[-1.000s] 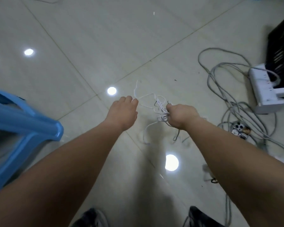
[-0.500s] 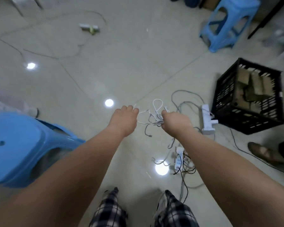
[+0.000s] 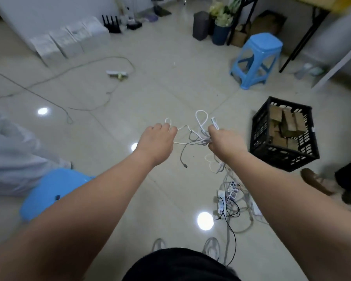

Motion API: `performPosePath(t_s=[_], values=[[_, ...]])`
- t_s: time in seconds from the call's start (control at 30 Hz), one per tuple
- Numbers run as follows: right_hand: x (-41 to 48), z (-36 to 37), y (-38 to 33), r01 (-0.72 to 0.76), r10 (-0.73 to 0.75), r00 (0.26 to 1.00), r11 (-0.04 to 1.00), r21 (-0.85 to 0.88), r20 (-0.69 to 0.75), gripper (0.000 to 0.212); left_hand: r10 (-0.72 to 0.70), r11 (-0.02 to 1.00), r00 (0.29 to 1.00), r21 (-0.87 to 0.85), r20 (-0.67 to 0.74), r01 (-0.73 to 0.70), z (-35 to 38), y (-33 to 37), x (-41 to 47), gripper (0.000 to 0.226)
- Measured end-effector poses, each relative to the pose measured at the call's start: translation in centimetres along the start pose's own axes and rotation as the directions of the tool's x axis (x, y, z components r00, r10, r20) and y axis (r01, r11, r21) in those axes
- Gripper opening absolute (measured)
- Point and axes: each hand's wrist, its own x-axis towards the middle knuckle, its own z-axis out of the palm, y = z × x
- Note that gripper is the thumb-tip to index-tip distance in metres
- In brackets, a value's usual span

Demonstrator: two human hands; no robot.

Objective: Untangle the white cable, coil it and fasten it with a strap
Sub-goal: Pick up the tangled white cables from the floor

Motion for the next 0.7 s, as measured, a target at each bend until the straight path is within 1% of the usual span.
performPosePath(t_s=[0.17, 0.27, 0.33, 0.5, 0.7], values=[[1.7, -0.3, -0.1, -0.050, 0.049, 0.998, 0.999, -0.008, -0.035, 0.021, 0.025, 0.999, 1.000, 0.029, -0.002, -0.025, -0.4, -2.9, 1.4, 0.034], [3.2, -0.7, -0.2, -0.096, 0.096, 0.995, 0.995, 0.026, -0.032, 0.021, 0.046, 0.998, 0.999, 0.032, 0.000, -0.046, -0.4, -3.5, 2.9, 0.038], [4.3, -0.7, -0.2, -0.112, 0.114, 0.993, 0.993, 0.048, -0.038, 0.021, 0.053, 0.998, 0.999, 0.030, 0.004, -0.053, -0.1, -3.6, 4.1, 0.040], [7.0, -0.6, 1.0, -0.152, 0.156, 0.988, 0.982, 0.108, -0.023, 0.020, 0.078, 0.997, 0.996, -0.007, 0.050, -0.078, 1.4, -2.7, 8.0, 0.036], [12.0, -0.2, 4.8, -0.181, 0.182, 0.983, 0.974, 0.139, 0.007, 0.021, 0.056, 0.998, 0.993, -0.015, 0.104, -0.055, 2.7, -1.9, 14.5, 0.036]])
